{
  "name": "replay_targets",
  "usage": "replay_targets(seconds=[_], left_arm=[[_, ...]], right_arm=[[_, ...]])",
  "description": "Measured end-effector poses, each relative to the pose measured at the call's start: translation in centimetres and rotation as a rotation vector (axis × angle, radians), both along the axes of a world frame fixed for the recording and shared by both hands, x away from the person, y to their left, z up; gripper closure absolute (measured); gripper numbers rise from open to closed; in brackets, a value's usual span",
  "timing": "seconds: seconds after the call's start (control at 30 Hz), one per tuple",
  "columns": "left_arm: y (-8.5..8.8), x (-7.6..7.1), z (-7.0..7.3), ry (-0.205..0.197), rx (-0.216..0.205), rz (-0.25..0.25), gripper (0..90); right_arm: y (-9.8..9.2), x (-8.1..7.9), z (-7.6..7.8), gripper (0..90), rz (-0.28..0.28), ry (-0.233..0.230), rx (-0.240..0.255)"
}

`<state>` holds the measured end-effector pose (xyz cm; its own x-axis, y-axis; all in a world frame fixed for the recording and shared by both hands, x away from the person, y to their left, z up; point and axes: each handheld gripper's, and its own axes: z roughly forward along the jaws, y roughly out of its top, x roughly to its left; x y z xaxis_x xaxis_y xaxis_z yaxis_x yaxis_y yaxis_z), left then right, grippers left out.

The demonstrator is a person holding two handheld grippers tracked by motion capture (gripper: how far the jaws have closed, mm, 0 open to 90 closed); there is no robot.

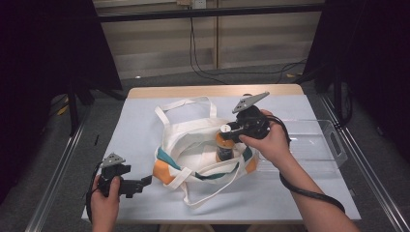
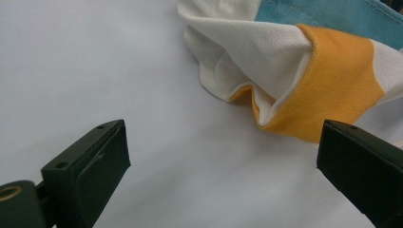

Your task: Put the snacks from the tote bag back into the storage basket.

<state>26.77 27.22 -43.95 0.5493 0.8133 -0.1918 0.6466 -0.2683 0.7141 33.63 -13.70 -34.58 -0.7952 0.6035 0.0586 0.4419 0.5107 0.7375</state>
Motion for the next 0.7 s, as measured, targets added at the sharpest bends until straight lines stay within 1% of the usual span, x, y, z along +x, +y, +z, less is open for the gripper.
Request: replay_targets(seconds=[0.17,0.2,0.3,0.5,0.6,0.7], left_arm=[[-0.11,0.01,-0.08,0.003,-0.004,0.005,3.5],[-0.12,0.03,-0.1,0.002,-0.003,0.004,3.5],[-0.12,0.06,-0.11,0.007,-0.004,0.002,3.5],[-0.11,0.05,-0.11,0.008,-0.004,0.002,3.5],[-0.07,0.05,-0.1,0.005,-0.003,0.006,3.5],[-0.05,0.04,-0.1,0.007,0.0,0.005,3.5]], right_arm=[[-0.11,0.09,-0.06,56.8,-0.008,0.01,0.018],[-0.15,0.14,-0.19,56.0,-0.005,0.014,0.036],[-0.13,0.1,-0.28,57.1,-0.007,0.002,0.028],[-0.16,0.13,-0.19,59.0,-0.001,0.001,0.031],[-0.13,0.16,-0.09,59.1,0.005,0.001,0.018],[-0.03,0.23,0.08,59.2,0.011,0.014,0.007]])
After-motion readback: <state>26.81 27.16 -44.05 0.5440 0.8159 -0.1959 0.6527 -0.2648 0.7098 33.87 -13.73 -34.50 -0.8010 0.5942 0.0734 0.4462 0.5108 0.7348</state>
